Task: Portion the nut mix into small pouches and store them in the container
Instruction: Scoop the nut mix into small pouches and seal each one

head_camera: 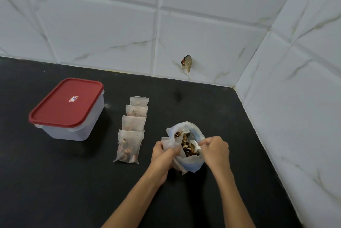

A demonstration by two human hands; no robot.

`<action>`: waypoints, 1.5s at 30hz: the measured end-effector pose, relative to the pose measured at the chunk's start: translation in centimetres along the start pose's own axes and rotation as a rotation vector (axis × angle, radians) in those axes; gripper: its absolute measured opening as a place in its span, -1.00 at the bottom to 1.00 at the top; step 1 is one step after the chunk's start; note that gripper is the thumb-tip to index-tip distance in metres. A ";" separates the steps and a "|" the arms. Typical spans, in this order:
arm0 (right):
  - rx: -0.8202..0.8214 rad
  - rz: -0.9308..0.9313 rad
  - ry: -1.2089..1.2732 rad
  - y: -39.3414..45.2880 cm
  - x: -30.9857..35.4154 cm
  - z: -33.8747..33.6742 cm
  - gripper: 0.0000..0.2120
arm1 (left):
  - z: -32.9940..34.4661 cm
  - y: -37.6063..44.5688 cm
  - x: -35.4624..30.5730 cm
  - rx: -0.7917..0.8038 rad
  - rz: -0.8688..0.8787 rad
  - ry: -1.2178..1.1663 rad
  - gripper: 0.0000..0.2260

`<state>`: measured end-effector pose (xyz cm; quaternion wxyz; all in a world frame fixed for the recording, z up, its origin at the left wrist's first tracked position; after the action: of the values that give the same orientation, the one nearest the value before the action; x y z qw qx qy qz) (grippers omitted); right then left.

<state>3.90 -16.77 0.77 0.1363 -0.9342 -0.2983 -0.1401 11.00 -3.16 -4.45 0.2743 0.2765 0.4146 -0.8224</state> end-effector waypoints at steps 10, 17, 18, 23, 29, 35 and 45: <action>0.224 0.383 0.694 0.6 -2.8 3.1 -0.76 | 1.6 0.1 -1.0 0.132 -0.050 0.090 -0.65; 0.300 0.469 0.931 0.0 -2.7 2.7 -0.76 | 1.0 0.0 -0.9 0.135 -0.127 0.048 -0.56; 0.307 0.480 0.949 0.0 -2.7 2.7 -0.76 | 0.9 -0.1 -0.9 0.137 -0.133 0.040 -0.56; 0.316 0.494 0.999 -0.2 -2.7 2.3 -0.77 | 0.4 -0.5 -0.7 0.113 -0.116 0.039 -0.58; 0.209 0.453 0.954 -0.7 -2.8 1.2 -0.78 | -0.2 -2.1 -2.7 -0.132 0.440 0.559 -0.51; 0.129 0.410 0.906 -1.5 -2.1 -0.5 -0.81 | 2.0 -4.0 -4.7 -0.010 0.673 0.791 -0.56; 0.021 0.102 0.924 -4.0 1.5 -7.5 -0.78 | 5.0 -4.3 -6.3 -0.018 0.651 0.838 -0.62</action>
<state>1.39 -15.40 8.89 0.2712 -0.7859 -0.1612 -0.5317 11.35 -3.77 4.66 0.3287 0.6936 0.3883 -0.5100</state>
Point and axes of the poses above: each hand's wrist, its own y-axis towards the middle knuckle, its own z-axis out of the palm, x = y × z, the point moved 3 cm from there along y, towards the middle knuckle, and after that the axes turned 12 degrees about -y, right-handed, at the moved point
